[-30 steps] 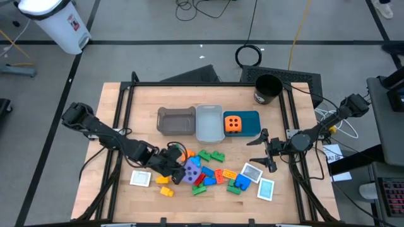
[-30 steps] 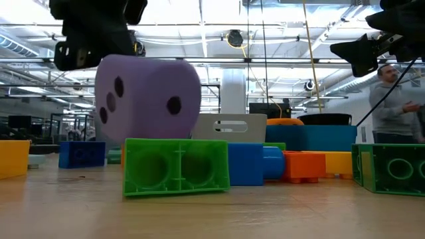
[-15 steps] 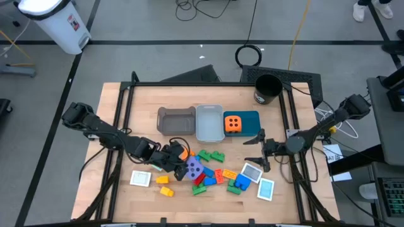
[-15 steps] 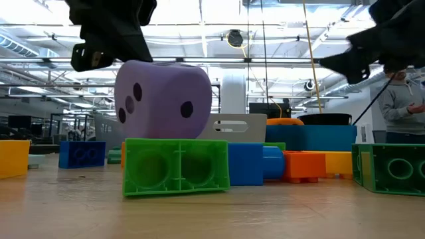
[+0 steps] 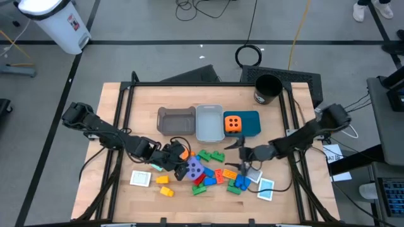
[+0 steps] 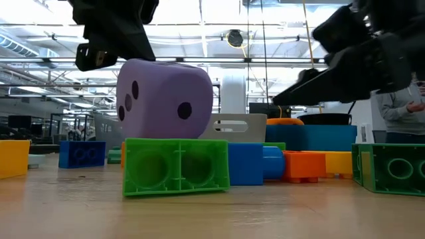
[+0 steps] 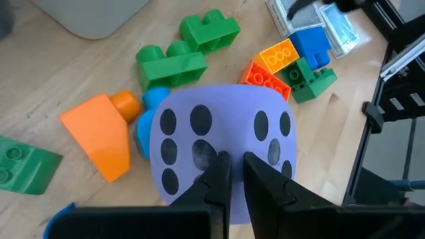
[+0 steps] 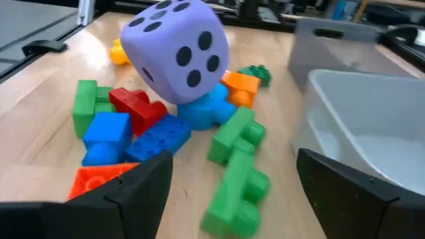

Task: Pick & Place Toys
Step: Put the purple die into the blue bin

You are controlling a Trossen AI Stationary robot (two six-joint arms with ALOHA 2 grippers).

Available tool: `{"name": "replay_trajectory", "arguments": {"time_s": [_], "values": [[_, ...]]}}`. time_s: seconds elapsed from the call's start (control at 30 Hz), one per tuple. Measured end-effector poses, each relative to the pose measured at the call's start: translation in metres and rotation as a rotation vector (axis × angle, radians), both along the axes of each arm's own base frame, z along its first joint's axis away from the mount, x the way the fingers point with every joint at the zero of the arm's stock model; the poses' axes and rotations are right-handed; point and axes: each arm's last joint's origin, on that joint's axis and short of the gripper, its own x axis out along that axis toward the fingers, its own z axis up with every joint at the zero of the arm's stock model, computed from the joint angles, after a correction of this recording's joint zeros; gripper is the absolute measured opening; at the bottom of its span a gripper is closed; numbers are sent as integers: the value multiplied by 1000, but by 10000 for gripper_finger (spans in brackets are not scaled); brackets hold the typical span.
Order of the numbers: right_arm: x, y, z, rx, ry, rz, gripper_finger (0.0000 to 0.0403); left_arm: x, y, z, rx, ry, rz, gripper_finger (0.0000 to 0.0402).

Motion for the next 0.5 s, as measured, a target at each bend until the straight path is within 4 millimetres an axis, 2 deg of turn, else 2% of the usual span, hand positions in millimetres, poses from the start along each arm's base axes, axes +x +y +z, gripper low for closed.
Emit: {"name": "replay_trajectory", "arguments": {"time_s": [0.3,0.5], "values": [[54,11,-23,-9,-4,47,309,0,0,0,11,-6,-13,34],[82,23,-18,-11,-47,128,340,1,0,1,10,-11,-14,34]]}}
